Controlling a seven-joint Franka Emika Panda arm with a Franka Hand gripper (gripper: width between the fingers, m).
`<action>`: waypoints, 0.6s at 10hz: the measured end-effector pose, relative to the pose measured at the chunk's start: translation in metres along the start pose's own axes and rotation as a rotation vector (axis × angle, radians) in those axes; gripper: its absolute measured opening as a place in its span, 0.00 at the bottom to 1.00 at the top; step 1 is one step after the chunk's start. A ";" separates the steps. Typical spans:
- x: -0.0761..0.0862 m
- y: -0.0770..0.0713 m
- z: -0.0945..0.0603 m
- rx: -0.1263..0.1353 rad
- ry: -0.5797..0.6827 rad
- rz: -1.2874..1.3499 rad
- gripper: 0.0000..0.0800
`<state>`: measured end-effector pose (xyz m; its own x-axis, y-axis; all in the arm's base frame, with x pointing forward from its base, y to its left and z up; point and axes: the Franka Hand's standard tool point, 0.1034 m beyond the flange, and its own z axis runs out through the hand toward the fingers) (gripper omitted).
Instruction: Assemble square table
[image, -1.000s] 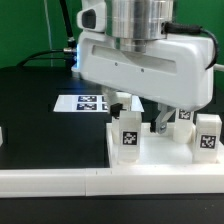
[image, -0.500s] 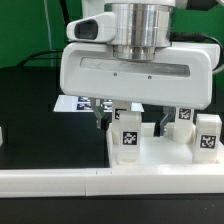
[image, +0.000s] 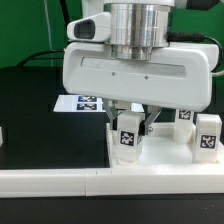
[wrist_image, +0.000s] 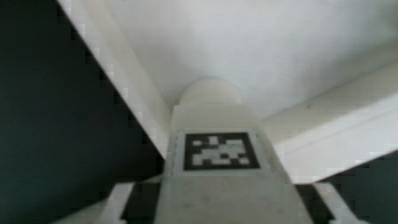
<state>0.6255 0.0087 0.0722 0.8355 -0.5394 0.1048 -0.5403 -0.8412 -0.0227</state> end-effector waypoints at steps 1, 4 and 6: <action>0.000 0.000 0.000 0.001 -0.001 0.064 0.36; 0.003 0.008 0.002 0.036 -0.026 0.476 0.36; 0.002 0.009 0.002 0.078 -0.075 0.838 0.36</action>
Offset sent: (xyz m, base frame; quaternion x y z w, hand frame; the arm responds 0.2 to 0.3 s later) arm -0.0005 -0.0152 -0.0018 0.0247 -0.0142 0.3122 0.9496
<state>0.6222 0.0000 0.0703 0.1670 -0.9850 -0.0437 -0.9782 -0.1599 -0.1327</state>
